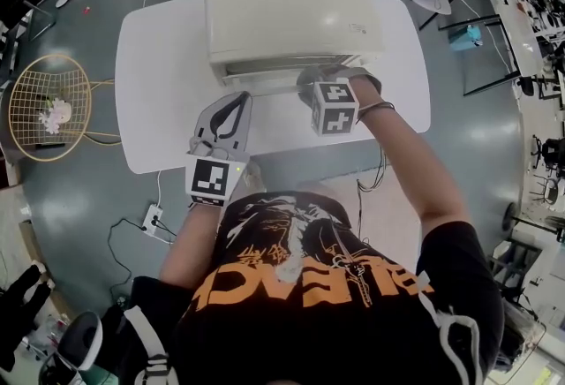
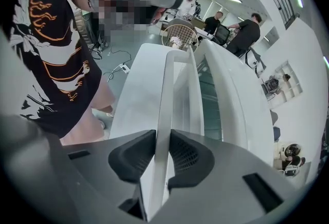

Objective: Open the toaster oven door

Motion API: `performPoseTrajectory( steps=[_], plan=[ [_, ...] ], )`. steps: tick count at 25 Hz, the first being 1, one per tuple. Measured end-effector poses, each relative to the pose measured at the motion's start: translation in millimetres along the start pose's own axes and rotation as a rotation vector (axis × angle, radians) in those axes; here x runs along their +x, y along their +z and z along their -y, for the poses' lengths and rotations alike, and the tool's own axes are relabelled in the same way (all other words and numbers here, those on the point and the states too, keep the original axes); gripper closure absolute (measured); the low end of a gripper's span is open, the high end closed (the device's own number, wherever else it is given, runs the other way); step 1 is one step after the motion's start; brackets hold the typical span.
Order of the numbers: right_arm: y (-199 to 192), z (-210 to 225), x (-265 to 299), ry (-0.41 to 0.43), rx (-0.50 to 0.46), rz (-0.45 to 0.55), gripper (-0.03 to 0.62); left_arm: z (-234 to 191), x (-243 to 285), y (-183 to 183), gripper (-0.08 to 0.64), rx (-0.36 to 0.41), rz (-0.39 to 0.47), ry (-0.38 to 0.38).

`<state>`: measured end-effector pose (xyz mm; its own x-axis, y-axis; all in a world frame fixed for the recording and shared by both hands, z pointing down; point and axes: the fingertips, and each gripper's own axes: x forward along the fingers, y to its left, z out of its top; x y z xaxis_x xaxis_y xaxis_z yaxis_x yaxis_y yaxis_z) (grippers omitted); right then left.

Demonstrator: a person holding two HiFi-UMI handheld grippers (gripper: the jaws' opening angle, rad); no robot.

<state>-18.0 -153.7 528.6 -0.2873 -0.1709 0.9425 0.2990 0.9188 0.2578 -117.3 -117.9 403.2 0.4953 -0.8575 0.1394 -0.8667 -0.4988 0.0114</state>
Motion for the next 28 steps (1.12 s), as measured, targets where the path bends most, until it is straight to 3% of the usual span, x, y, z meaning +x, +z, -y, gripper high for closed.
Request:
performPoseTrajectory(
  steps=[5, 9, 14, 18, 23, 28],
  plan=[
    [-1.6, -27.5, 4.8, -0.032, 0.002, 0.022, 0.502, 5.5, -7.8, -10.7, 0.538, -0.012, -0.031, 0.005],
    [-1.7, -42.3, 7.1, -0.122, -0.01, 0.03, 0.5, 13.2, -12.8, -16.1, 0.538, -0.018, -0.056, 0.002],
    [-4.7, -58.3, 12.8, -0.221, -0.008, 0.059, 0.458, 20.9, -13.0, -17.8, 0.538, -0.01, -0.075, 0.0],
    [-5.9, -74.4, 18.2, -0.274, 0.011, 0.077, 0.372, 27.6, -12.9, -19.1, 0.538, -0.009, -0.085, 0.0],
    [-8.4, -105.8, 31.0, -0.247, 0.033, 0.101, 0.367, 37.2, -14.5, -22.0, 0.538, -0.009, -0.102, 0.002],
    [-6.9, -112.6, 37.3, -0.282, 0.086, 0.123, 0.356, 38.2, -15.7, -25.4, 0.538, -0.012, -0.114, 0.008]
  ],
)
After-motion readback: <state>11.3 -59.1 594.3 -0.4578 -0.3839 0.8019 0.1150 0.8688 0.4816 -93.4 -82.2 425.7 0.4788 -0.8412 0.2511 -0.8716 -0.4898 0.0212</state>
